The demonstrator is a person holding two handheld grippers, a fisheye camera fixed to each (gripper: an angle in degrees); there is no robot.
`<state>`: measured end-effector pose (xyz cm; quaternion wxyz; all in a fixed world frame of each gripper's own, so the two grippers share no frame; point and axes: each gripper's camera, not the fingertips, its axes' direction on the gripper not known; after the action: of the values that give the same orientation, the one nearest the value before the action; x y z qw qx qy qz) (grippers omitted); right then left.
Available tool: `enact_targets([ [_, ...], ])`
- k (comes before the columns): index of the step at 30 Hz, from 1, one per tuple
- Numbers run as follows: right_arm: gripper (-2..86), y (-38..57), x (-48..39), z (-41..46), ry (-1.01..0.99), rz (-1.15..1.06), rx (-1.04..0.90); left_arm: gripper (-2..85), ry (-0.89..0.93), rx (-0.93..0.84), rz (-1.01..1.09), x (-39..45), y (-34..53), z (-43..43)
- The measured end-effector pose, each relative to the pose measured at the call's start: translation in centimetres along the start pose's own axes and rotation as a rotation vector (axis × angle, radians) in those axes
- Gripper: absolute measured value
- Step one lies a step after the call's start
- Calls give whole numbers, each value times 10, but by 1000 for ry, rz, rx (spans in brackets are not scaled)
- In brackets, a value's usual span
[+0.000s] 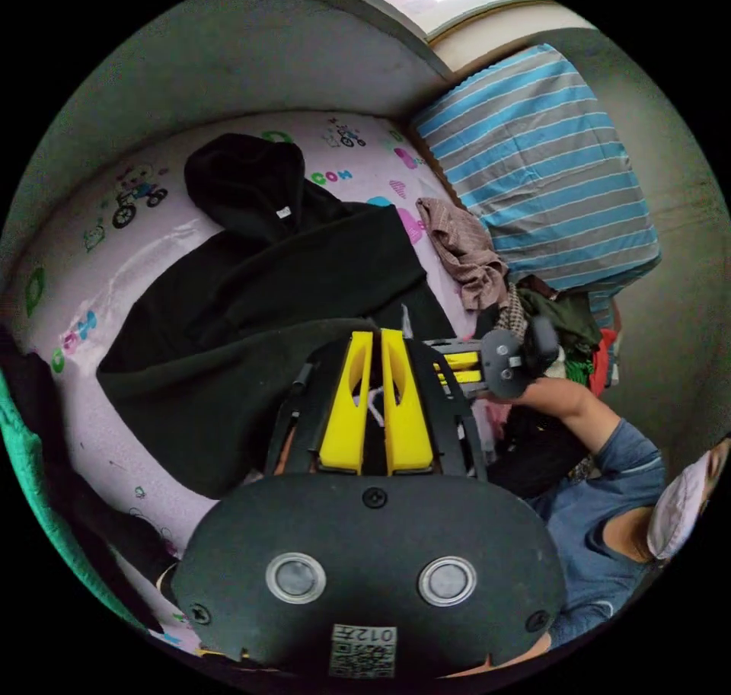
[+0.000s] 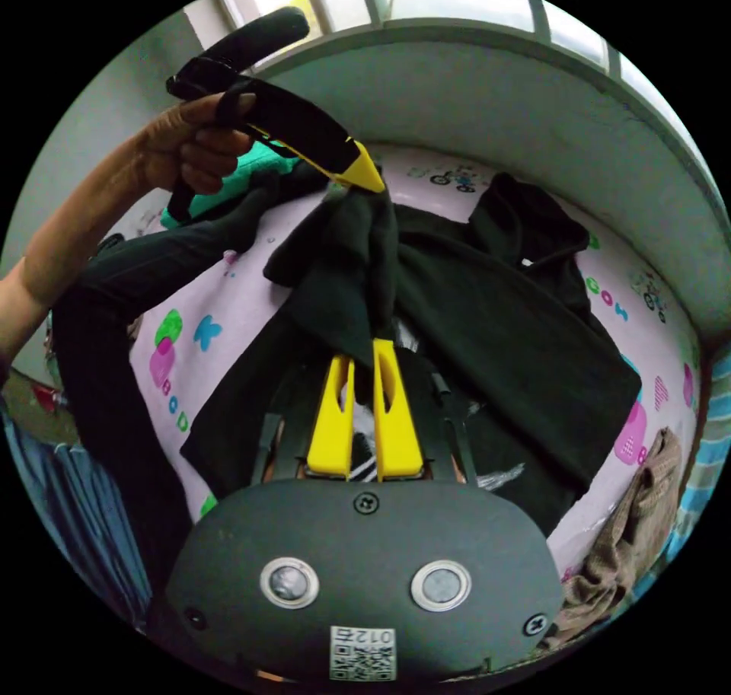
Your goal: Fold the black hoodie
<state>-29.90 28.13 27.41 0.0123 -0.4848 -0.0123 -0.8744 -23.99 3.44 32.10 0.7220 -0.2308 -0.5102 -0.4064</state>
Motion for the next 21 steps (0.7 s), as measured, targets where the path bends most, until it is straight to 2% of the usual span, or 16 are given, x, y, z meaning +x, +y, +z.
enact_targets([
  [4,33,-9,44,-33,-120,16,-167,8,-168,128,-3,4,9,-10],
  [8,31,-7,92,-65,-214,126,-169,8,-205,231,-16,-1,23,-20],
  [12,30,2,135,-81,-245,264,-185,8,-293,160,-153,-21,39,11],
  [15,28,-3,145,-98,-256,260,-190,8,-302,138,-235,-33,48,28],
  [18,26,-14,150,-138,-252,191,-97,8,-288,137,-309,-42,54,42],
  [21,24,-12,181,-170,-150,277,-31,8,-317,121,-324,-40,51,56],
])
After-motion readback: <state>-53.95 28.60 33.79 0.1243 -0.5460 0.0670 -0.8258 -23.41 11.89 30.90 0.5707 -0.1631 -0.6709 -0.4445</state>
